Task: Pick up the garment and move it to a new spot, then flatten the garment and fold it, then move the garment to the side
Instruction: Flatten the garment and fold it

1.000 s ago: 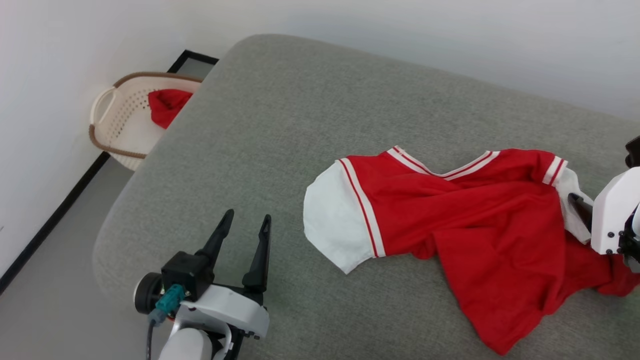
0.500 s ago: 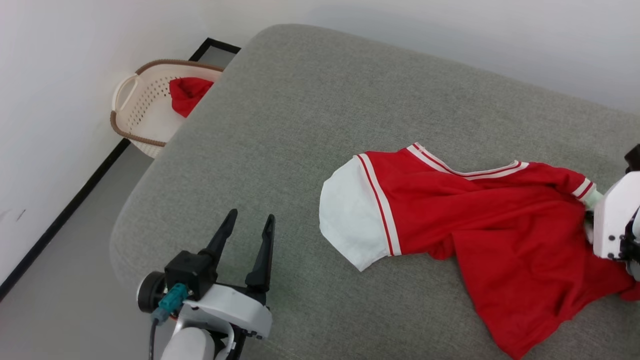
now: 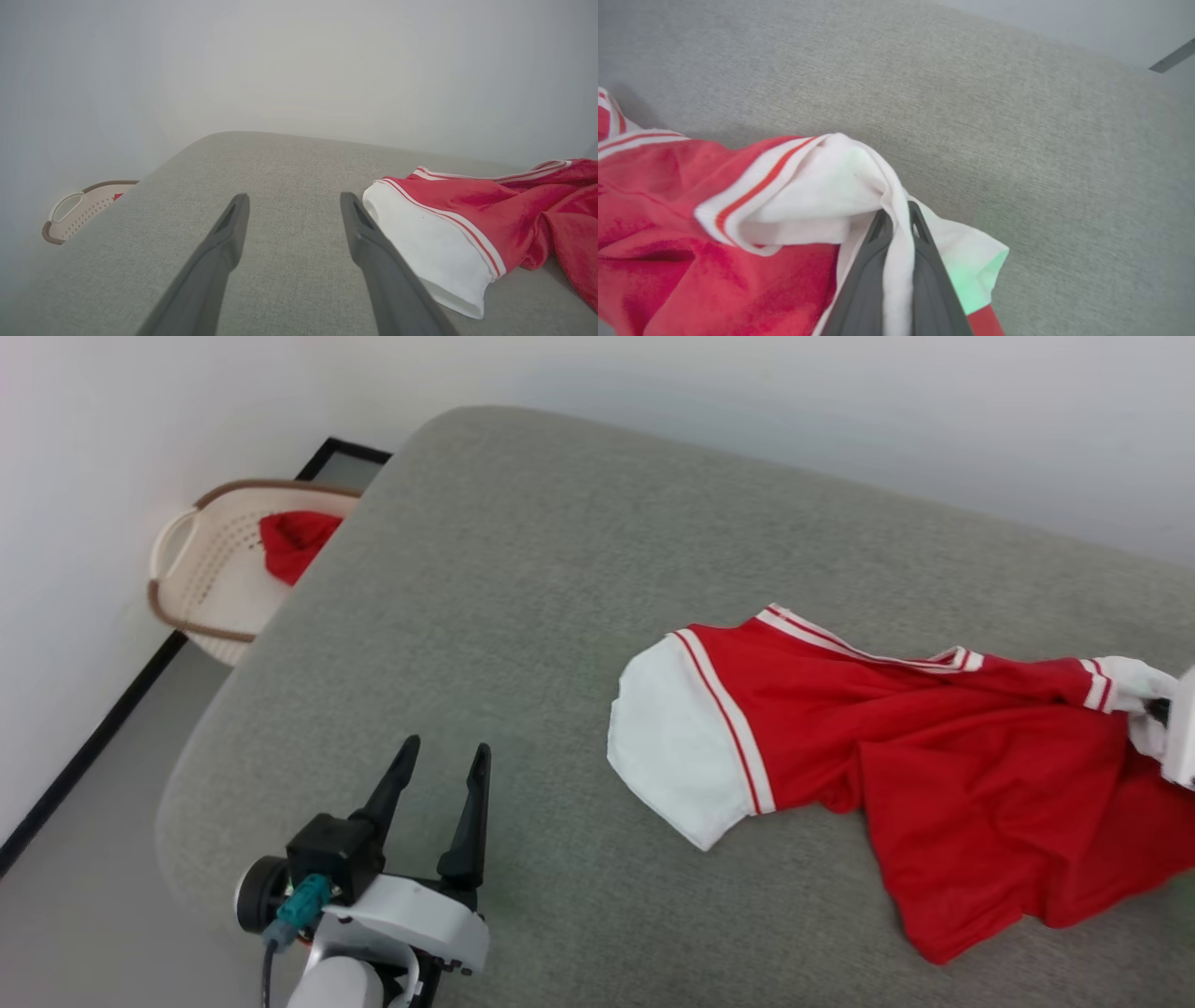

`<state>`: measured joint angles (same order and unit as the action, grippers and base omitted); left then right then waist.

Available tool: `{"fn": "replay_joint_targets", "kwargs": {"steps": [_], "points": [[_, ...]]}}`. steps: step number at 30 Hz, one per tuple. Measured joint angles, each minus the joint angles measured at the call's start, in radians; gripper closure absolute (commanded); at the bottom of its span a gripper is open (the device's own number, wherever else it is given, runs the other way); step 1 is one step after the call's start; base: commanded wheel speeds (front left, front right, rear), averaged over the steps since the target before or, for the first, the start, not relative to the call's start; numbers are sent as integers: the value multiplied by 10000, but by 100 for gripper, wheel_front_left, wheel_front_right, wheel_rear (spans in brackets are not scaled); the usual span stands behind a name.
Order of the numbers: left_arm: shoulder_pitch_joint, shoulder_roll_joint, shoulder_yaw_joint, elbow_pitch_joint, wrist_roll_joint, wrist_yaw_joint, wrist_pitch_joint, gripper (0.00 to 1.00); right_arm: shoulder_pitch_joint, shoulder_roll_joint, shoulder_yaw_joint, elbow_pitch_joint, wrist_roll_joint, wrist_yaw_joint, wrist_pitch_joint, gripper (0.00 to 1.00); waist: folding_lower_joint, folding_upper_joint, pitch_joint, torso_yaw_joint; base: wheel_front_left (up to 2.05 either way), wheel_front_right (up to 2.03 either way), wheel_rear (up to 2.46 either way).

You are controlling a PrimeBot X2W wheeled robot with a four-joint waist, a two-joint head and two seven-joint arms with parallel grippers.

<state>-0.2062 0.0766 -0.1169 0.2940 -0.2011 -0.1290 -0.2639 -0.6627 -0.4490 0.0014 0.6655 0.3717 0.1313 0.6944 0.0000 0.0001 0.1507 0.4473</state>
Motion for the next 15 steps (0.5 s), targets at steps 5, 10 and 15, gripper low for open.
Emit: {"fn": "replay_joint_targets", "kwargs": {"steps": [5, 10, 15], "points": [[34, 40, 79, -8, 15, -2, 0, 0, 716, -209, -462, -594, 77, 0, 725, 100, 0, 0, -152, -353, 0, 0, 0], [90, 86, 151, -2, 35, 0, 0, 0, 1909, -253, -1007, -1691, 316, 0, 1404, 100, 0, 0, -300, -691, 0, 0, 0], [118, 117, 138, 6, 36, 0, 0, 0, 3222, 19, -1831, -2865, 347, 0, 1862, 100, 0, 0, -424, -994, 0, 0, 0]]}}
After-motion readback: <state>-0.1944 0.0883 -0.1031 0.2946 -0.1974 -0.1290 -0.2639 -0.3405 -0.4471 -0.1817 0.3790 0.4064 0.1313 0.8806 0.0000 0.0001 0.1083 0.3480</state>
